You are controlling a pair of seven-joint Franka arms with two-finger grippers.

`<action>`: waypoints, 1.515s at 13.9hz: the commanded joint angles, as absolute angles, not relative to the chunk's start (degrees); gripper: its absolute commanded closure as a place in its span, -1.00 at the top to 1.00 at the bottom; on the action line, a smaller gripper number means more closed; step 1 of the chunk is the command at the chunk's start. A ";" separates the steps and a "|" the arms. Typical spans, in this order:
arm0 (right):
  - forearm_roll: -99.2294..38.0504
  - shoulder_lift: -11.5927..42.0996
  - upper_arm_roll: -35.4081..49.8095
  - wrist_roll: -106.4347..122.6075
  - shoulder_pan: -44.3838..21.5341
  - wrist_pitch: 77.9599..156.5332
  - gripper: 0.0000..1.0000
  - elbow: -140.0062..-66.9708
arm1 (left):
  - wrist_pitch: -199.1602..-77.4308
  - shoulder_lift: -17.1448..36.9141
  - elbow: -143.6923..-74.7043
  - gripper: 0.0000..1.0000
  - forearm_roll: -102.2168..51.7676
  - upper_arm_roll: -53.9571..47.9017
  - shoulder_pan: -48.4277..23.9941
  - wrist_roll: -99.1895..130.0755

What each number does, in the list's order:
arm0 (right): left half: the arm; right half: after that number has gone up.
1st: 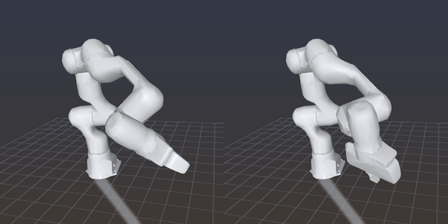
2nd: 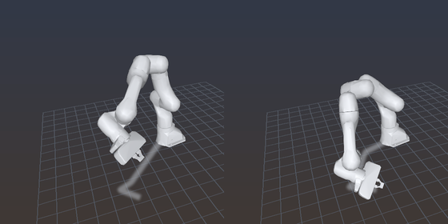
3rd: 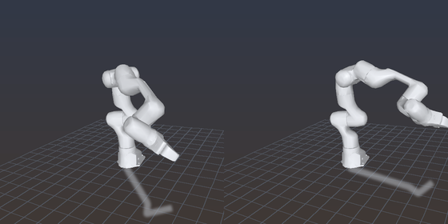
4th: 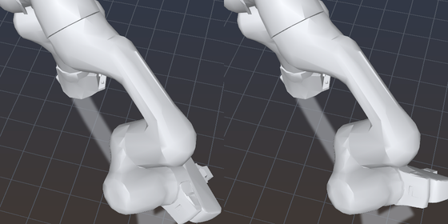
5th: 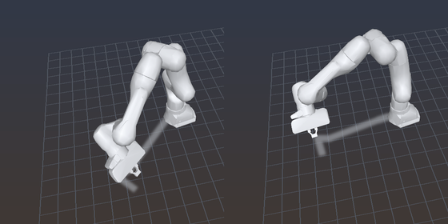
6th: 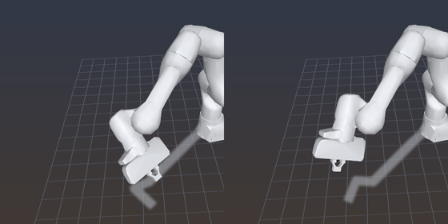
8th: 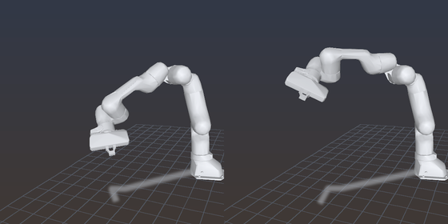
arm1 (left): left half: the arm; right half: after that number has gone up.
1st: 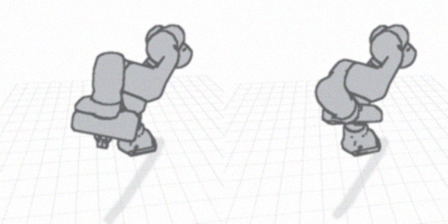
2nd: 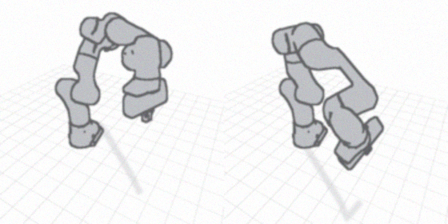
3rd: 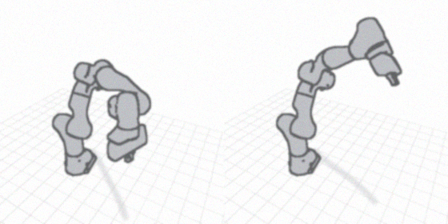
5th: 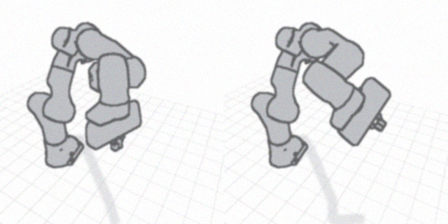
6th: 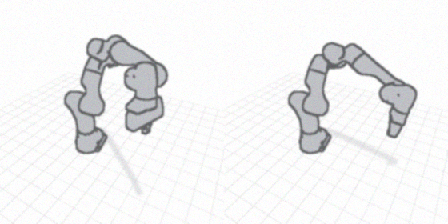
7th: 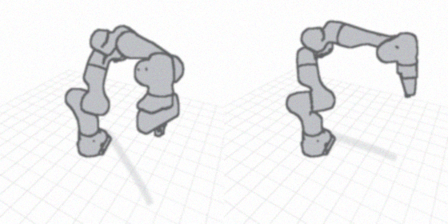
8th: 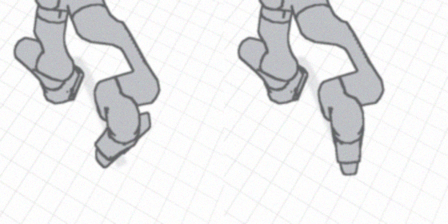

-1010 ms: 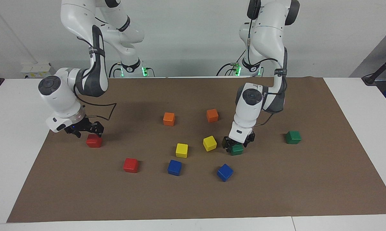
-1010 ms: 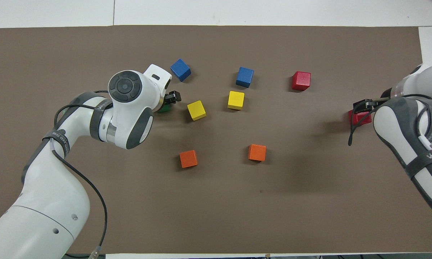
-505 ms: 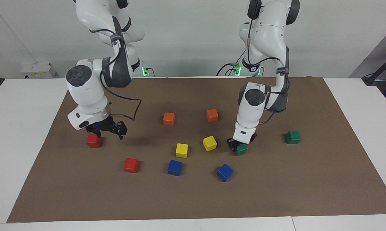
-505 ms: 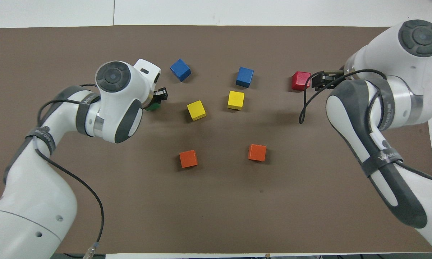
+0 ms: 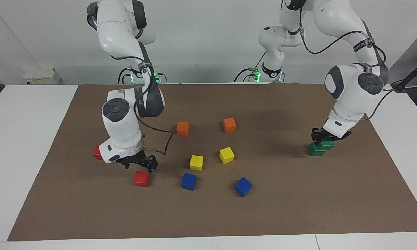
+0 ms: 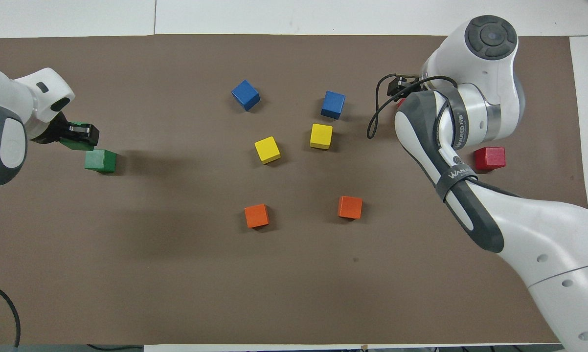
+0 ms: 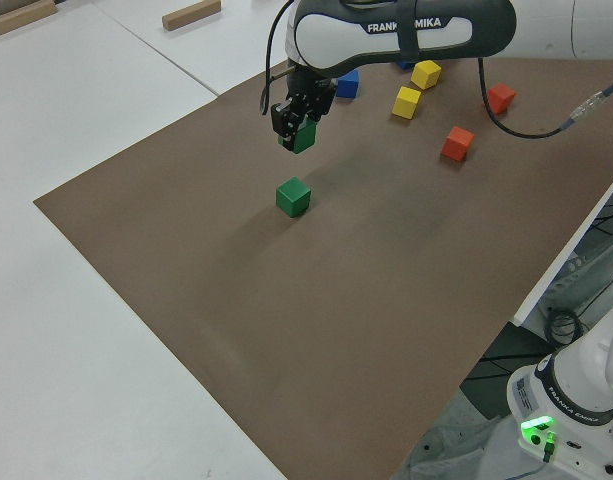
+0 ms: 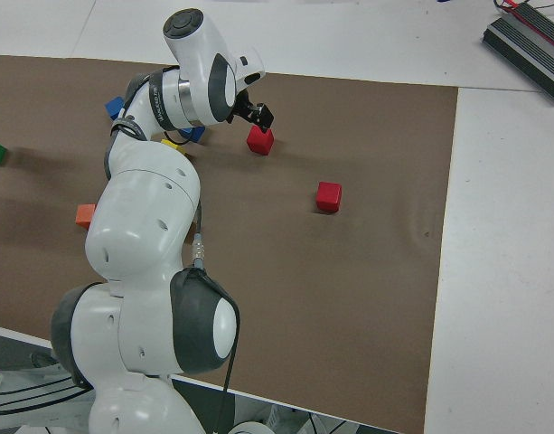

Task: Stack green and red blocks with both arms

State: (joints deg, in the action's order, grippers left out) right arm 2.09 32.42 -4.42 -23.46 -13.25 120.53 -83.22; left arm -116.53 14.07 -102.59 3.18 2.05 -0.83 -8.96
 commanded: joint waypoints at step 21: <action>2.99 30.17 -4.31 -13.40 -10.03 124.22 -1.00 -89.29 | -126.04 13.54 -112.06 1.00 1.58 1.49 1.49 -14.85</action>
State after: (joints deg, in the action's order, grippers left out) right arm 2.11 35.48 -4.87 -19.21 -12.37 129.22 -88.06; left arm -125.57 14.45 -111.22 2.52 1.60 0.91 -13.55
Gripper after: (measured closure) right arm 0.449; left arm 0.264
